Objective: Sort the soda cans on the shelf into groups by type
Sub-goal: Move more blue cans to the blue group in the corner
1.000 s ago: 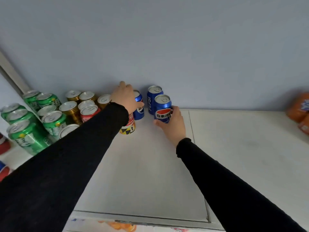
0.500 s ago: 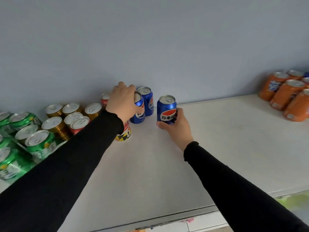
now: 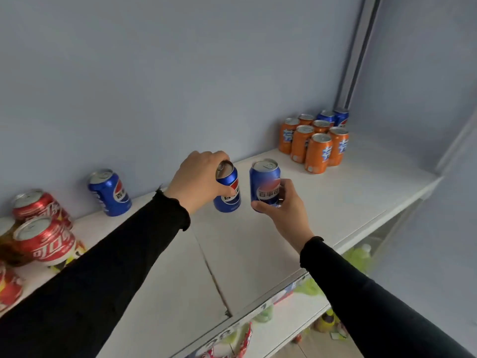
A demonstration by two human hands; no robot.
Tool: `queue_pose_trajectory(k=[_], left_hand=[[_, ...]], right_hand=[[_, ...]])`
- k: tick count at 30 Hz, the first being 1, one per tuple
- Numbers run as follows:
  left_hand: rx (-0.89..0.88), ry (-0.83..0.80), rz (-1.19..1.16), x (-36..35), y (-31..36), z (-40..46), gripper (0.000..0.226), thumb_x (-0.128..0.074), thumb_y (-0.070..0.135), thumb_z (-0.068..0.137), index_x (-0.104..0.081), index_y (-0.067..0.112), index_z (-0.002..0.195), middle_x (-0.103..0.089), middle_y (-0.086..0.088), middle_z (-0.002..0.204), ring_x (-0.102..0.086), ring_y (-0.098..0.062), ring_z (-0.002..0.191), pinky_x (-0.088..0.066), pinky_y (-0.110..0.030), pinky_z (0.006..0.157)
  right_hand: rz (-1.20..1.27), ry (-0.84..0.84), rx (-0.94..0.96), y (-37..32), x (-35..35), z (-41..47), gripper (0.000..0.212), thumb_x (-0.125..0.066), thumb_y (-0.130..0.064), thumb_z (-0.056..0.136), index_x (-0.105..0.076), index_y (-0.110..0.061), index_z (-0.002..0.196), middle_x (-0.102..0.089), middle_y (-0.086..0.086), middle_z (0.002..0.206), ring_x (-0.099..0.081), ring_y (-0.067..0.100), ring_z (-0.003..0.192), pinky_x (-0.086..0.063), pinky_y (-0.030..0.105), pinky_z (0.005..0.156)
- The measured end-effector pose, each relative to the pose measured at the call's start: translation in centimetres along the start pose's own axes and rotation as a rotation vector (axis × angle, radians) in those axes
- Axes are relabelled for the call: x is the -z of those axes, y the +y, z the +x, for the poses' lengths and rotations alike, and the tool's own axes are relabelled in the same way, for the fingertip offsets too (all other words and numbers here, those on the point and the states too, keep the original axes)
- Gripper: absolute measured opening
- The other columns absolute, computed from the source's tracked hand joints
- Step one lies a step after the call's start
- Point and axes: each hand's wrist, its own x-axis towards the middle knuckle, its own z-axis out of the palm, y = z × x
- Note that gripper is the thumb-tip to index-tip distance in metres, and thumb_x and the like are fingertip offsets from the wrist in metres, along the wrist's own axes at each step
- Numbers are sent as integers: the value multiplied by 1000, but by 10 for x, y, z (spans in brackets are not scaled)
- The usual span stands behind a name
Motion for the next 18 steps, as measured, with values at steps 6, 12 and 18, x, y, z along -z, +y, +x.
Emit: queue_pose_trajectory(k=[6, 12, 18], left_hand=[[-118, -14, -73, -47, 125, 67, 58, -87, 38, 71, -62, 25, 121, -69, 6, 113, -57, -16, 97, -41, -26, 78], [-185, -6, -120, -91, 226, 142, 62, -90, 38, 66, -63, 25, 119, -67, 11, 114, -62, -9, 96, -52, -25, 80], [-217, -22, -114, -130, 276, 213, 62, -87, 40, 71, -59, 23, 124, -65, 4, 115, -61, -15, 100, -54, -33, 85]], right_hand=[[-43, 77, 22, 43, 134, 37, 64, -87, -31, 74, -51, -23, 127, -65, -13, 110, -62, -6, 93, -48, 4, 67], [-63, 102, -8, 83, 254, 87, 65, -87, -33, 73, -51, -25, 126, -67, -14, 108, -64, -8, 90, -48, 5, 65], [-28, 134, -52, 118, 311, 136, 64, -88, -30, 72, -51, -25, 124, -66, -14, 108, -65, -3, 93, -51, 8, 67]])
